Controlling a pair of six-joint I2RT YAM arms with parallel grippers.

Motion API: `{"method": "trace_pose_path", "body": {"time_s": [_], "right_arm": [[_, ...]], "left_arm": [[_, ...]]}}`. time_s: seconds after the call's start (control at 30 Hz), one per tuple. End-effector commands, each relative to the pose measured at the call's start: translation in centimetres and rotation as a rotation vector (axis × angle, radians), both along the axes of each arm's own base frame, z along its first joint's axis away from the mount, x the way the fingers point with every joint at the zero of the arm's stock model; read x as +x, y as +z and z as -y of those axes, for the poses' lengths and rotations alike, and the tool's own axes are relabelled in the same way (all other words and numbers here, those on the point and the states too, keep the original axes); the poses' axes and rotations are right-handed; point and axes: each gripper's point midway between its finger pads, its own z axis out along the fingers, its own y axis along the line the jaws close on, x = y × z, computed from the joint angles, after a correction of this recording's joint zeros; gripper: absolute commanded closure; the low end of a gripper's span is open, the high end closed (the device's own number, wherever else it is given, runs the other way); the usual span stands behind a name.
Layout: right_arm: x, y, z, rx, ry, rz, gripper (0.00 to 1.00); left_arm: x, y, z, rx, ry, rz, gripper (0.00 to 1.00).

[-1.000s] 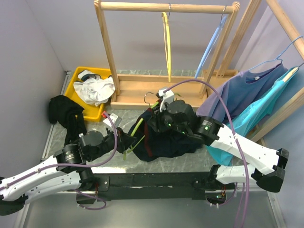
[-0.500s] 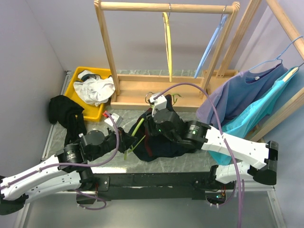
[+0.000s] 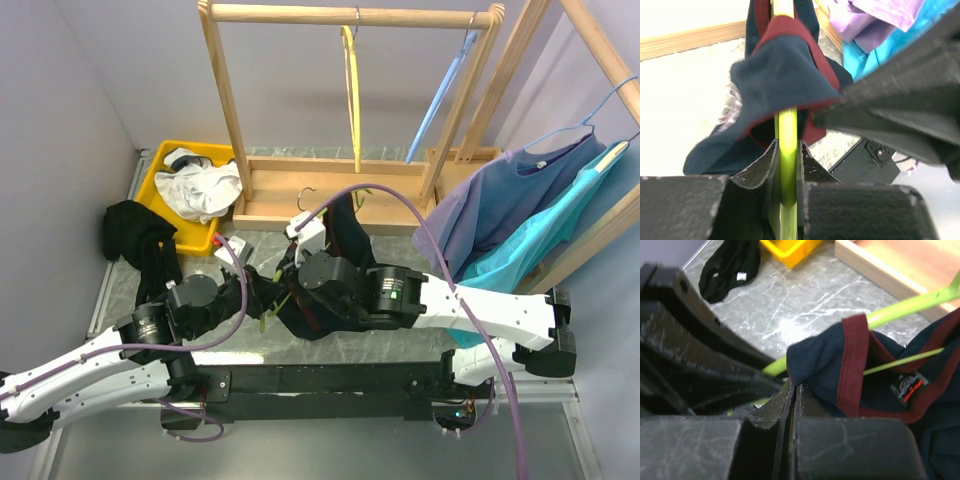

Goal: Place the tank top on the hanger

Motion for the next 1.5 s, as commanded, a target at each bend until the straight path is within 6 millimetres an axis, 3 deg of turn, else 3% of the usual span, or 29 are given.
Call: {"method": "trace_pose_path", "body": {"time_s": [0.0, 0.03, 0.1, 0.13, 0.17, 0.2, 0.23, 0.27, 0.3, 0.33, 0.37, 0.4, 0.43, 0.5, 0.53, 0.6, 0.63, 0.67, 0.73, 0.8, 0.83, 0.87, 0.9, 1.0, 1.07, 1.1, 1.3, 1.4, 1.47], "right_arm": [[-0.4, 1.2, 0.6, 0.032, -0.002, 0.001, 1.0], [-0.5, 1.0, 0.7, 0.024, 0.002, 0.001, 1.0], [-0.4, 1.3, 1.2, 0.015, -0.005, 0.007, 0.88], [-0.4, 2.1, 1.4, 0.027, -0.012, 0.013, 0.81], [-0.4, 2.6, 1.7, 0.031, -0.015, 0.015, 0.65], [-0.3, 3.7, 2.3, 0.052, -0.016, 0.032, 0.58], [-0.2, 5.1, 2.7, 0.076, -0.024, 0.048, 0.51], [-0.1, 5.8, 3.3, 0.077, -0.03, 0.061, 0.39], [-0.1, 7.1, 4.3, 0.097, -0.04, 0.079, 0.35], [0.4, 8.7, 5.3, 0.121, -0.08, 0.106, 0.31], [0.6, 9.5, 6.1, 0.131, -0.098, 0.119, 0.25], [0.7, 10.7, 7.6, 0.148, -0.122, 0.139, 0.25], [0.9, 11.8, 8.5, 0.171, -0.143, 0.154, 0.23], [1.3, 13.7, 11.0, 0.215, -0.187, 0.184, 0.22], [1.4, 14.5, 11.9, 0.238, -0.199, 0.192, 0.21], [1.6, 16.1, 13.7, 0.288, -0.218, 0.212, 0.21], [1.7, 17.1, 14.5, 0.313, -0.229, 0.223, 0.21], [1.6, 17.8, 15.2, 0.333, -0.235, 0.229, 0.21], [1.7, 19.1, 16.0, 0.358, -0.248, 0.245, 0.21], [1.7, 19.4, 16.2, 0.353, -0.249, 0.251, 0.21], [1.8, 19.8, 16.4, 0.36, -0.254, 0.253, 0.21], [1.8, 19.8, 16.3, 0.353, -0.254, 0.253, 0.21], [1.8, 19.8, 16.3, 0.352, -0.253, 0.254, 0.21], [1.9, 19.9, 16.3, 0.36, -0.259, 0.256, 0.21], [2.0, 19.3, 15.9, 0.355, -0.253, 0.25, 0.21], [2.0, 19.1, 15.7, 0.357, -0.25, 0.242, 0.21], [1.2, 15.9, 13.4, 0.348, -0.174, 0.163, 0.21], [1.0, 13.9, 12.1, 0.334, -0.148, 0.123, 0.21], [0.9, 12.8, 11.3, 0.329, -0.138, 0.099, 0.21]], "left_arm": [[1.1, 5.6, -0.9, -0.157, 0.087, 0.078, 0.99], [1.2, 6.0, -1.1, -0.168, 0.096, 0.084, 0.99], [1.1, 6.8, -1.4, -0.182, 0.102, 0.096, 0.99], [1.1, 7.8, -1.7, -0.195, 0.105, 0.11, 0.99], [1.2, 8.0, -1.8, -0.179, 0.107, 0.114, 0.99], [1.2, 8.3, -2.0, -0.166, 0.114, 0.113, 0.99], [1.3, 10.4, -2.6, -0.184, 0.13, 0.134, 0.99], [1.5, 10.8, -2.6, -0.164, 0.141, 0.132, 0.99], [1.6, 10.5, -3.1, -0.117, 0.153, 0.117, 0.99], [1.4, 12.8, -3.8, -0.141, 0.165, 0.133, 0.99], [1.8, 12.8, -4.1, -0.11, 0.195, 0.125, 0.99], [1.8, 12.7, -4.7, -0.073, 0.207, 0.115, 0.99], [1.6, 15.0, -5.6, -0.098, 0.223, 0.129, 0.99], [1.8, 16.7, -6.2, -0.075, 0.241, 0.143, 0.99], [1.3, 19.0, -7.5, -0.087, 0.247, 0.162, 0.99], [1.7, 20.5, -7.6, -0.055, 0.262, 0.169, 0.99], [1.3, 22.5, -8.6, -0.064, 0.265, 0.193, 0.99], [1.7, 22.8, -8.1, -0.039, 0.269, 0.193, 0.99], [1.6, 25.4, -8.8, -0.055, 0.274, 0.231, 0.99], [1.9, 26.1, -8.5, -0.025, 0.274, 0.239, 0.99], [1.7, 28.0, -9.2, -0.049, 0.28, 0.264, 0.99], [2.0, 27.9, -8.6, -0.015, 0.274, 0.259, 0.99], [1.6, 29.5, -9.4, -0.043, 0.277, 0.277, 0.99], [2.2, 29.2, -8.5, 0.003, 0.277, 0.267, 0.99], [2.6, 28.2, -7.8, 0.031, 0.277, 0.254, 0.99], [3.1, 26.6, -6.9, 0.068, 0.274, 0.236, 0.99], [4.3, 21.1, -4.6, 0.171, 0.282, 0.158, 0.99], [4.9, 19.8, -4.0, 0.19, 0.28, 0.158, 0.99], [6.5, 19.8, -4.1, 0.186, 0.307, 0.154, 0.99]]}}
